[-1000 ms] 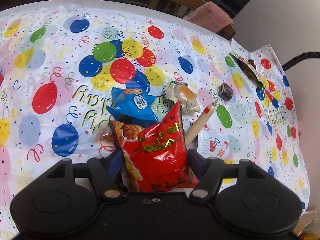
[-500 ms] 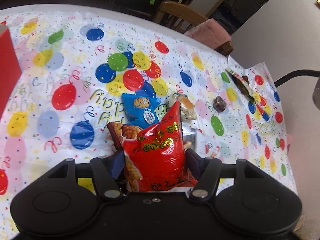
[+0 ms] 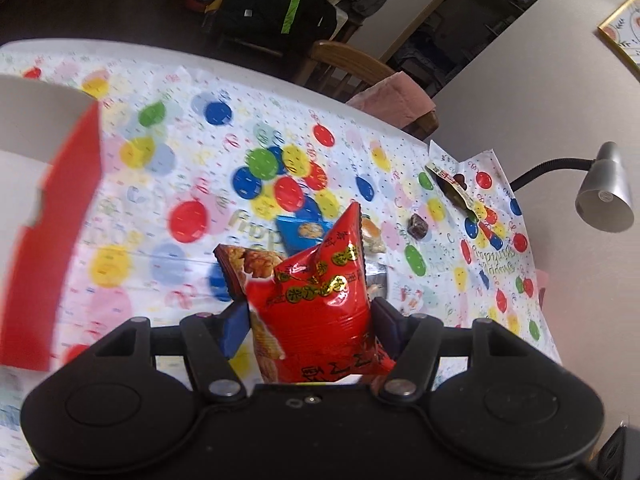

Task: Organize snacks
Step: 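Carry both packets into the red box and open both tools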

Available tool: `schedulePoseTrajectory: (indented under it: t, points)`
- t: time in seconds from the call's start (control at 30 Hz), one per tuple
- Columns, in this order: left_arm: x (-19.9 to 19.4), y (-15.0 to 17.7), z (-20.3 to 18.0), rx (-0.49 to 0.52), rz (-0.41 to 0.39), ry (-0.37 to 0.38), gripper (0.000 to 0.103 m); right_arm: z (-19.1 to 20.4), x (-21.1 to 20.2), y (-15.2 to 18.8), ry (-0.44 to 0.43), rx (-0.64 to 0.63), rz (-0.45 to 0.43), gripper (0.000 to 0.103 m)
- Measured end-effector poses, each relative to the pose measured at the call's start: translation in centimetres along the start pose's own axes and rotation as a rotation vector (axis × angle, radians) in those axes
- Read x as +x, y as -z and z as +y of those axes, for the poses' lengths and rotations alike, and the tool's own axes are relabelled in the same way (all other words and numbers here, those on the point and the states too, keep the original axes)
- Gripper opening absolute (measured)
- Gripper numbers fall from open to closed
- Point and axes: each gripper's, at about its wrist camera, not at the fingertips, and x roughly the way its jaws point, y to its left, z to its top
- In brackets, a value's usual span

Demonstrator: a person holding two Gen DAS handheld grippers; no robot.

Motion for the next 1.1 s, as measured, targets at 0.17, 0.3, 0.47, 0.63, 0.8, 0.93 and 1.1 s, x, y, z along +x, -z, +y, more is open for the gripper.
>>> schedulePoseTrajectory:
  t: [0.17,0.3,0.47,0.63,0.8,0.93,1.1]
  points:
    - [-3.8,-0.7,2.8,0.043,-0.018,-0.020,0.063,3.0,-0.6,-1.9,0.011,0.003,-0.030,0.048]
    - [-6.7,-1.7,5.3,0.070,-0.040,-0.053,0.063,5.7,-0.3,-3.8,-0.001,0.008,-0.044,0.048]
    - [-9.8,-2.6,8.6,0.095,-0.069,-0.097,0.063,9.7,0.6,-6.4,-0.027,0.002,-0.062,0.048]
    - [-12.2,-3.6,12.5,0.108,-0.105,-0.161,0.063,14.4,2.2,-8.9,-0.043,-0.060,-0.079,0.048]
    - [-13.6,-4.7,16.3,0.118,-0.114,-0.251,0.063,18.8,4.5,-11.0,-0.051,-0.124,-0.078,0.049]
    - [-14.1,-5.7,19.0,0.128,-0.110,-0.317,0.063,21.7,6.6,-12.3,-0.058,-0.164,-0.070,0.049]
    - [-13.7,-7.2,22.0,0.139,-0.095,-0.386,0.063,24.3,9.5,-13.6,-0.067,-0.186,-0.028,0.049]
